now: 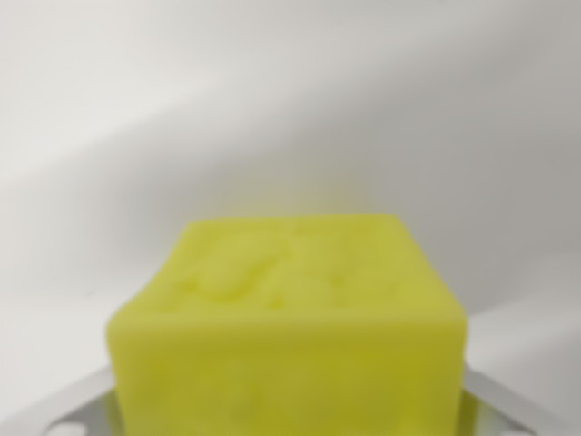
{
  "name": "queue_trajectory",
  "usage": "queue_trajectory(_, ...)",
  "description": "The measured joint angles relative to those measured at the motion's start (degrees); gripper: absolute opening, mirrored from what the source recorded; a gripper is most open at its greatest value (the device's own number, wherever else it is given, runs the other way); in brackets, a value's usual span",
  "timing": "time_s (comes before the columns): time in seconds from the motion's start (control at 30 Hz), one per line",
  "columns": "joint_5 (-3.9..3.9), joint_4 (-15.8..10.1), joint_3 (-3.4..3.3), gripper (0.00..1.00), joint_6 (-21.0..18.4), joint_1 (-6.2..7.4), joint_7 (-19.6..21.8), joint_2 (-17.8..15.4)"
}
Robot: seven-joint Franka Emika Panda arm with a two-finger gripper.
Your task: Pick yellow cube
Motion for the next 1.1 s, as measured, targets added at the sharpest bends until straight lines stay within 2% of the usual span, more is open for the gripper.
queue_trajectory(0.43,0.8,-1.23,-0.05,0.0,-4.83,0.22,-0.59,-6.07)
queue_trajectory(1.1,1.33,-2.04,-0.07,0.0,-12.9,0.34,-0.97,-14.94)
